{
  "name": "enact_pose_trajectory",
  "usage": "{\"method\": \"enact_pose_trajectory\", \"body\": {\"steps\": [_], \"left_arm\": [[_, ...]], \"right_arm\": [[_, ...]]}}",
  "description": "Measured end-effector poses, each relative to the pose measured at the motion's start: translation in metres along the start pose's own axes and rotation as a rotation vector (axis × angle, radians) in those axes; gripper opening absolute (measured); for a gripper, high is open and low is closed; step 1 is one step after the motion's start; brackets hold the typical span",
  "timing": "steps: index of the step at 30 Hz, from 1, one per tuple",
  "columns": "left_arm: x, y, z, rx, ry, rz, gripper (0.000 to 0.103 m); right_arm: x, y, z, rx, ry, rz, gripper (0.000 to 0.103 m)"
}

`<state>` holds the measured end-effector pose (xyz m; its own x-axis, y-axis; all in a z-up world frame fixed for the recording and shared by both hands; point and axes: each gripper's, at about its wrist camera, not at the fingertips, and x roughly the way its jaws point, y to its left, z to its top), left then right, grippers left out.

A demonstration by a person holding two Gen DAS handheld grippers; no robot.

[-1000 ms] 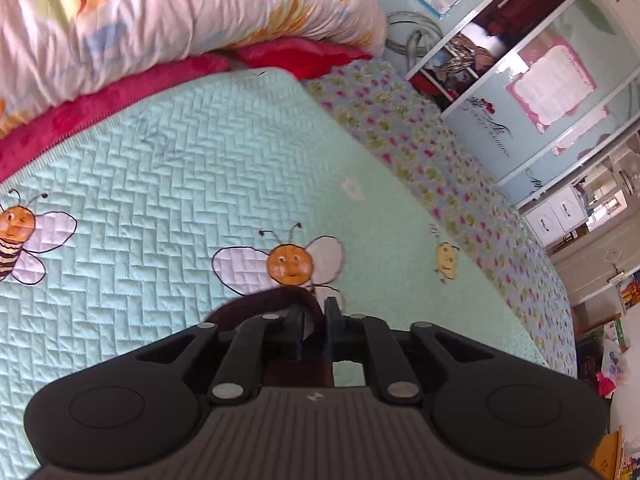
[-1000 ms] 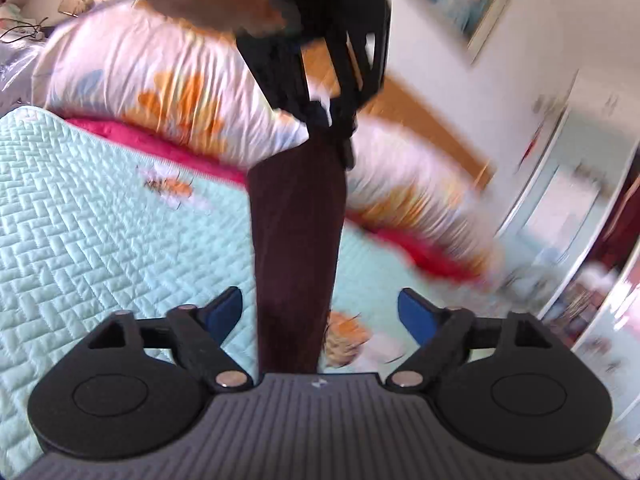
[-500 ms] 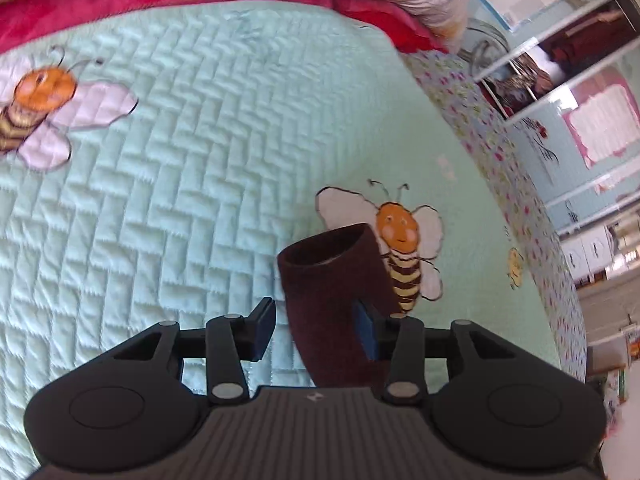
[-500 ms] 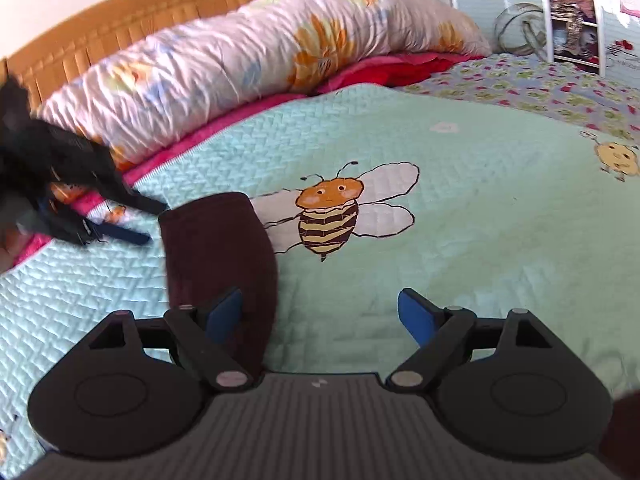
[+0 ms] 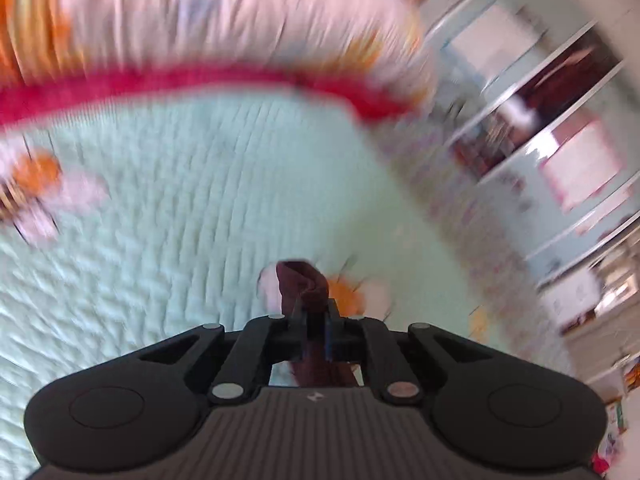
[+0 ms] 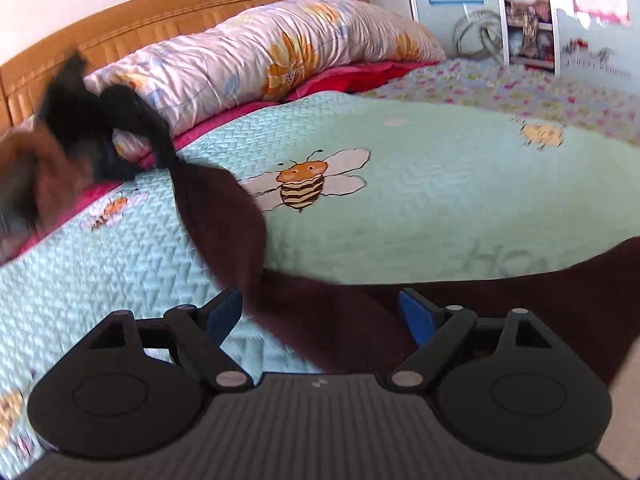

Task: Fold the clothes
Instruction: 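Lift the held maroon sleeve with the left gripper and pull it across the grey body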

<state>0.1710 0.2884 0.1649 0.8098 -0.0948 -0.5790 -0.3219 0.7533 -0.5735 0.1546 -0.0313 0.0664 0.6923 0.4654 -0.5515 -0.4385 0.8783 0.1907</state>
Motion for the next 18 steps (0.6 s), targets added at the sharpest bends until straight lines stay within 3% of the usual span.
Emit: {"method": "enact_pose_trajectory", "body": {"steps": [3, 4, 6, 9, 15, 18], "left_arm": [[-0.049, 0.013, -0.021, 0.082, -0.038, 0.117, 0.008], [-0.045, 0.028, -0.034, 0.086, 0.008, 0.160, 0.008], [-0.030, 0.068, -0.062, 0.000, 0.094, 0.192, 0.008], [-0.022, 0.106, -0.091, -0.077, 0.105, 0.229, 0.008], [-0.034, 0.106, -0.115, -0.027, 0.042, 0.246, 0.010], [-0.041, 0.107, -0.124, -0.003, 0.065, 0.275, 0.013]], "right_arm": [[-0.018, -0.005, -0.006, -0.042, -0.007, -0.018, 0.086], [-0.021, -0.006, -0.008, -0.049, -0.010, -0.013, 0.086], [-0.020, -0.010, -0.012, -0.053, 0.013, -0.007, 0.086], [-0.022, -0.017, -0.019, -0.051, 0.040, -0.011, 0.086], [-0.043, -0.029, -0.032, -0.020, 0.057, 0.025, 0.086], [-0.046, -0.030, -0.037, 0.003, 0.093, 0.073, 0.086]]}}
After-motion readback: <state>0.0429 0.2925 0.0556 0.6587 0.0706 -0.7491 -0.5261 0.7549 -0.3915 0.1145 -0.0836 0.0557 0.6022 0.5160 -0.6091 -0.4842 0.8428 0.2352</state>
